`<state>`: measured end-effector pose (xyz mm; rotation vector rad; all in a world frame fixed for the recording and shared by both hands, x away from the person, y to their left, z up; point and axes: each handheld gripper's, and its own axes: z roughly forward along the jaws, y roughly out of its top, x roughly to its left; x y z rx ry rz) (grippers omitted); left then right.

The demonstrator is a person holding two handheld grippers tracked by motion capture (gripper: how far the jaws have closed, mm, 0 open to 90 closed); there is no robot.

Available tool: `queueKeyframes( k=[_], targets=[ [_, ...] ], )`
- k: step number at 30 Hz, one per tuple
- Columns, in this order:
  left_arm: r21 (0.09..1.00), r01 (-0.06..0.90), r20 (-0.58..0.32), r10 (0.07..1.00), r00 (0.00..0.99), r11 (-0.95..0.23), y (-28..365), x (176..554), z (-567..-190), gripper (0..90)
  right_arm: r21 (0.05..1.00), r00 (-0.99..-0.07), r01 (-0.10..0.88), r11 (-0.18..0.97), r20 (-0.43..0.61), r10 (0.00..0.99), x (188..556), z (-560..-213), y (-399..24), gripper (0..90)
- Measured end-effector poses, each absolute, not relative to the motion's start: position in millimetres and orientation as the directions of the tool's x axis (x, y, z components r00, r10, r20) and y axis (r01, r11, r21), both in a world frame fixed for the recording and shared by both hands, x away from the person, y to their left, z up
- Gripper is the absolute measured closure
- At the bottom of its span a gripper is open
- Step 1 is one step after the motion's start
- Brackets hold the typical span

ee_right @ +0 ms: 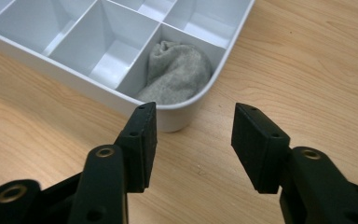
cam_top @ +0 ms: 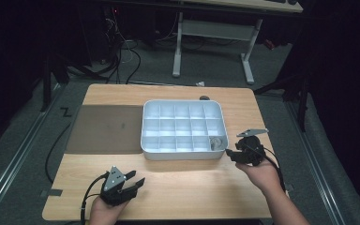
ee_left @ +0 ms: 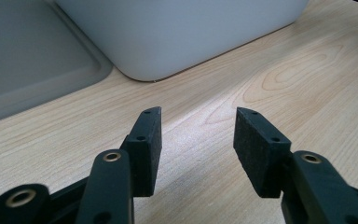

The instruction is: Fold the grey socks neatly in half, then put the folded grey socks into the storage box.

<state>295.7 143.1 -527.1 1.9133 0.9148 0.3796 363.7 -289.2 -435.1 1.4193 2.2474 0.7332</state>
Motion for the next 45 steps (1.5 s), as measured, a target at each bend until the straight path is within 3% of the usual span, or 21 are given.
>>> queueKeyframes(
  k=[17, 27, 35, 38, 45],
  targets=[
    [0.864, 0.398, -0.068, 0.711, 0.7, -0.309, 136.5, 291.7, -524.8, 47.4, 0.769, -0.409, 0.586, 0.254, 0.01, 0.913, 311.9, -500.9, -296.0, 43.0],
    [0.863, 0.405, -0.069, 0.724, 0.687, -0.302, 133.0, 287.9, -528.8, 44.6, 0.858, -0.424, 0.445, 0.258, -0.052, 0.904, 273.2, -522.2, -285.9, 38.7],
    [0.877, 0.413, -0.114, 0.728, 0.676, -0.246, 138.2, 285.8, -529.8, 44.1, 0.885, -0.364, 0.445, 0.138, 0.038, 0.931, 267.8, -516.5, -309.6, 37.8],
    [0.876, 0.396, -0.085, 0.721, 0.688, -0.275, 137.2, 284.1, -528.6, 43.8, 0.886, -0.352, 0.445, 0.13, 0.04, 0.935, 269.3, -515.7, -312.8, 36.4],
    [0.882, 0.405, -0.112, 0.728, 0.676, -0.24, 140.9, 287.1, -526.2, 43.2, 0.882, -0.357, 0.448, 0.144, 0.029, 0.933, 266.4, -518.8, -310.5, 35.9]
  ],
)
